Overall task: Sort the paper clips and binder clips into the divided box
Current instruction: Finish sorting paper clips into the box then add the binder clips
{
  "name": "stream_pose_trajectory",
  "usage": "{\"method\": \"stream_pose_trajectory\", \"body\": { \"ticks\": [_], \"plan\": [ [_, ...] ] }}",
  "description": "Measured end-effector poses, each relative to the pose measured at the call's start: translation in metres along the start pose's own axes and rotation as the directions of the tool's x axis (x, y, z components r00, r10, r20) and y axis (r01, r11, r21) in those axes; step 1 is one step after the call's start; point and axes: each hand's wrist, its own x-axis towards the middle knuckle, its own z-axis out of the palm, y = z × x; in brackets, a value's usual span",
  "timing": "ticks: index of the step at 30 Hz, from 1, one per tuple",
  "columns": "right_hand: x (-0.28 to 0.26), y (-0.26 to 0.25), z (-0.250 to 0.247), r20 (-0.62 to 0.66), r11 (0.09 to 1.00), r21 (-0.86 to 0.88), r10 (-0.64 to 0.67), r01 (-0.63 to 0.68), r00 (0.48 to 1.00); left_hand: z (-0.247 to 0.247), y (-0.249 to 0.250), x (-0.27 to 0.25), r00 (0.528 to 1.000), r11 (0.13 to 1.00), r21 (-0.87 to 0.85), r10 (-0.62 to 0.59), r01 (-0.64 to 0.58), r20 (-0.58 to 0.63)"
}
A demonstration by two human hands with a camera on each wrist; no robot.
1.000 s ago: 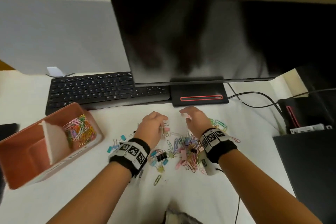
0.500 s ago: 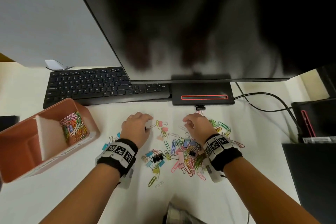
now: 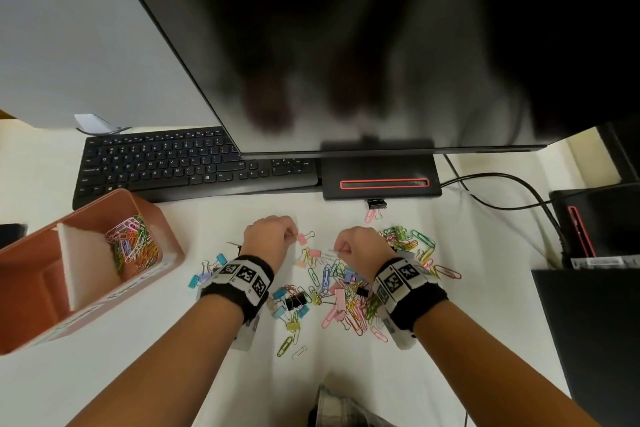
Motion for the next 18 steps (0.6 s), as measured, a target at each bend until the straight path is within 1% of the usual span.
{"method": "stream_pose_trajectory", "body": {
  "ticks": [4,6,9,12,14,16,18],
  "plan": [
    [-0.006,-0.011,0.007,-0.052,0.997,-0.008,-0.077,0.077,0.996,-0.001,-0.004,0.002,0.998,0.998,0.038,0.052,-0.053,0.026],
    [-0.006,-0.016,0.015,-0.052,0.993,-0.066,-0.106,0.102,0.993,-0.001,-0.005,0.004,0.997,0.994,0.080,0.070,-0.073,0.037],
    [-0.001,-0.019,0.019,-0.004,0.987,-0.126,-0.104,0.102,0.995,-0.001,-0.006,0.006,0.993,0.984,0.154,0.081,-0.093,0.081],
    [0.001,-0.017,0.019,-0.015,0.994,-0.071,-0.087,0.086,0.996,-0.002,-0.004,0.003,0.989,0.953,0.270,0.116,-0.138,0.094],
    [-0.001,-0.016,0.019,-0.016,0.997,-0.023,-0.079,0.079,0.997,-0.004,-0.002,0.001,0.987,0.938,0.311,0.132,-0.153,0.088],
    [-0.003,-0.014,0.017,0.016,0.997,-0.018,-0.078,0.079,0.997,-0.007,0.000,-0.001,0.985,0.946,0.275,0.158,-0.173,0.075],
    [-0.006,-0.012,0.011,0.037,0.996,-0.012,-0.083,0.084,0.996,-0.013,0.000,-0.006,0.977,0.964,0.160,0.210,-0.211,0.021]
  ]
}}
